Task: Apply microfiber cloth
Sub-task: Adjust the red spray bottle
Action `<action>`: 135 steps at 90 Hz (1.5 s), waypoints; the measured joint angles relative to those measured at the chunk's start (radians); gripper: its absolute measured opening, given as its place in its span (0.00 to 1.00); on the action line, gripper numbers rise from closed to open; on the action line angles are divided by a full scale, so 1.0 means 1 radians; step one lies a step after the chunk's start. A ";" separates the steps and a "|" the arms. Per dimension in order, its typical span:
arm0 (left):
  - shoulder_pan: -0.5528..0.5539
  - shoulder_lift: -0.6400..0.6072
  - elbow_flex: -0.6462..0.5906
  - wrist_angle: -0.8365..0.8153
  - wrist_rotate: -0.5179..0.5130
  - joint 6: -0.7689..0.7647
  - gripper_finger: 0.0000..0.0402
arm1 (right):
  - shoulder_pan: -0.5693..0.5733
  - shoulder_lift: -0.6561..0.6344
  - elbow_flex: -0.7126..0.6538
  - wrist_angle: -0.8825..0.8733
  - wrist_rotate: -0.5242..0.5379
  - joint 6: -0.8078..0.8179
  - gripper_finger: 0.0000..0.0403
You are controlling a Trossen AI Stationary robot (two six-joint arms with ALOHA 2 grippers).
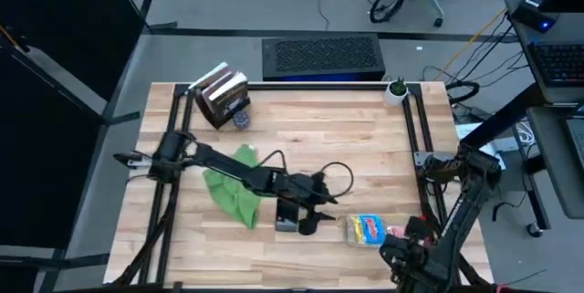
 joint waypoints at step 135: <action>-0.001 -0.112 0.063 -0.274 -0.085 0.072 0.55 | -0.255 -0.282 -0.215 0.028 -0.430 -0.315 0.32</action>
